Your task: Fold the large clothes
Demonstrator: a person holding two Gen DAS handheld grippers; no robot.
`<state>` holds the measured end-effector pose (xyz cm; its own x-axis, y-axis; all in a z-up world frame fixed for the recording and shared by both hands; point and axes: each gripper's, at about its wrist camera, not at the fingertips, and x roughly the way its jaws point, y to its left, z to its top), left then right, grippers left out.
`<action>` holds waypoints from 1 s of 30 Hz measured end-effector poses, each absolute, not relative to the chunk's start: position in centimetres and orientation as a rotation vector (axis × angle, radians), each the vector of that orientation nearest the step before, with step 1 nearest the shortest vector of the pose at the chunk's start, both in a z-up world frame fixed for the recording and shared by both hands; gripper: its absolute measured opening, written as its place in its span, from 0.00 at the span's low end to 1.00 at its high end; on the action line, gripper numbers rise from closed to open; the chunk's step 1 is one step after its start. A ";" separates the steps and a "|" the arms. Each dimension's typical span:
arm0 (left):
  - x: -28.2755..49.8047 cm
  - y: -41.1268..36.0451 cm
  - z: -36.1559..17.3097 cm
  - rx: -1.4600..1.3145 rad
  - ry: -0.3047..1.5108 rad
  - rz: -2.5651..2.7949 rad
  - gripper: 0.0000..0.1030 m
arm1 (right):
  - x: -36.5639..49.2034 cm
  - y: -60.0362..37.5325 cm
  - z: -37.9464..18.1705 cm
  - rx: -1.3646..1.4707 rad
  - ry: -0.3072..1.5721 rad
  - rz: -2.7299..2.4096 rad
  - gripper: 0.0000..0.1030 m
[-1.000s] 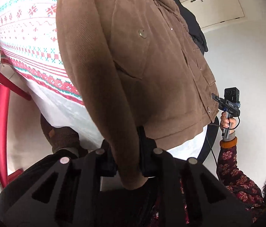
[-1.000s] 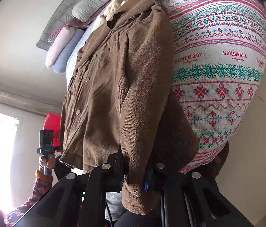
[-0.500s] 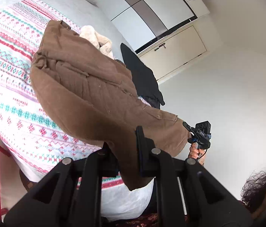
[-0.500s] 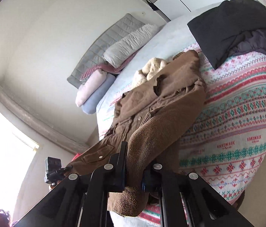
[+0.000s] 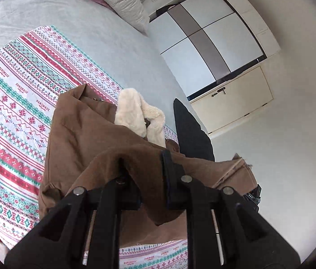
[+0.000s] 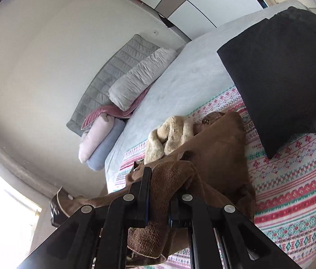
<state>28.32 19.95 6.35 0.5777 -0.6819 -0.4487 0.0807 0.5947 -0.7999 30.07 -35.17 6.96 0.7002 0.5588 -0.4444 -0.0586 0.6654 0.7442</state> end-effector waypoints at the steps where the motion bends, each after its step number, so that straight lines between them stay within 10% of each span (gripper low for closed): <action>1: 30.0 19.8 5.2 -0.823 0.869 -0.488 0.18 | 32.0 -35.2 6.0 0.784 0.737 0.369 0.10; 14: 39.7 19.2 -7.7 -0.868 1.084 -0.337 0.22 | 46.1 -36.2 -8.3 0.940 0.971 0.222 0.15; 17: 38.6 19.2 -6.1 -0.829 1.088 -0.359 0.32 | 45.2 -36.8 -7.8 0.957 0.956 0.256 0.17; 21: 36.3 19.8 -2.3 -0.737 1.035 -0.346 0.70 | 42.7 -38.4 -4.5 0.963 0.879 0.248 0.39; 30: 33.8 17.8 1.8 -0.062 0.964 -0.186 0.70 | 39.0 -36.5 2.1 0.508 0.849 0.167 0.53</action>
<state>33.79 17.84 1.80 0.5558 -0.1852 -0.8104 0.1304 0.9822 -0.1350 38.98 -36.48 2.07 0.6561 0.3384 -0.6745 0.0578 0.8686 0.4921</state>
